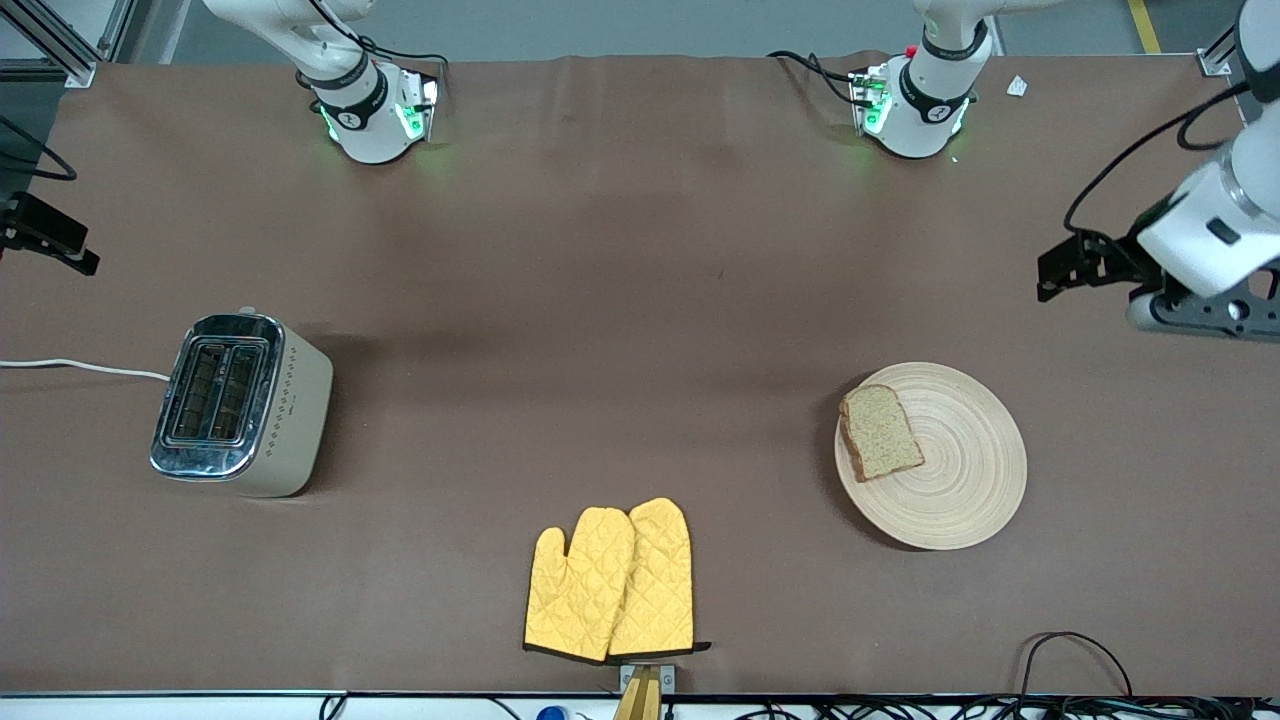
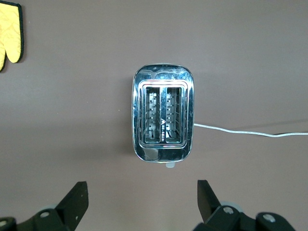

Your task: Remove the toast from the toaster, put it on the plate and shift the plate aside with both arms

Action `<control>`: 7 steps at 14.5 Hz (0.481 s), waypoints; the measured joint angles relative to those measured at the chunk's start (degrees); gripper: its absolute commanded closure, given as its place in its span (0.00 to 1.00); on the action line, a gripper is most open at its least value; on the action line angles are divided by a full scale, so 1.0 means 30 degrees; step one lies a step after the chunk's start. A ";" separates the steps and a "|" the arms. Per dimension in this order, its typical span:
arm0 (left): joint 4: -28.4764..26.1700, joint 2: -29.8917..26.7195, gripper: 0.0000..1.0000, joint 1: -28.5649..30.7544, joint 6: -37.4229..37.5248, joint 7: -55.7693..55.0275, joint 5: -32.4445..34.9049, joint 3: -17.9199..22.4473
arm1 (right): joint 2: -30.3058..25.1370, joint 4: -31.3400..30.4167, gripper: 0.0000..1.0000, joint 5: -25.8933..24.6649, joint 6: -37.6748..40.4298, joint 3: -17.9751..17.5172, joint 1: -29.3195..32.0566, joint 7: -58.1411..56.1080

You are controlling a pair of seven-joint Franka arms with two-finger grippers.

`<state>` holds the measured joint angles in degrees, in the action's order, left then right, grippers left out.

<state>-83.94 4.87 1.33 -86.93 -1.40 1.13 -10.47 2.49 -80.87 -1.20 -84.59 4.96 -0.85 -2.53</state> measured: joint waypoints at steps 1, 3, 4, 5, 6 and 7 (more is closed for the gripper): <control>-0.0402 -0.0536 0.00 -0.0458 0.0354 0.0000 -0.0041 0.0573 | 0.0000 0.0000 0.00 0.0000 0.0000 0.0000 0.0000 0.0000; -0.1280 -0.1539 0.00 -0.0885 0.0880 0.0000 -0.0148 0.1335 | 0.0000 -0.0003 0.00 0.0000 0.0001 0.0000 0.0000 0.0000; -0.1861 -0.2087 0.00 -0.0956 0.0950 0.0000 -0.0173 0.1484 | 0.0000 -0.0003 0.00 0.0000 0.0001 0.0000 0.0000 0.0000; -0.2464 -0.2638 0.00 -0.1000 0.0953 0.0000 -0.0180 0.1516 | 0.0000 -0.0003 0.00 0.0000 0.0001 0.0000 0.0000 0.0001; -0.2968 -0.3118 0.00 -0.1048 0.0953 0.0000 -0.0181 0.1500 | 0.0000 -0.0003 0.00 0.0000 0.0001 0.0000 0.0000 0.0001; -0.3322 -0.3482 0.00 -0.1084 0.0953 0.0000 -0.0180 0.1407 | 0.0000 -0.0003 0.00 0.0000 0.0001 0.0000 0.0000 0.0001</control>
<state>-93.91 -5.58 -1.93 -84.07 -1.40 0.59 -6.24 2.49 -80.88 -1.20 -84.58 4.96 -0.85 -2.53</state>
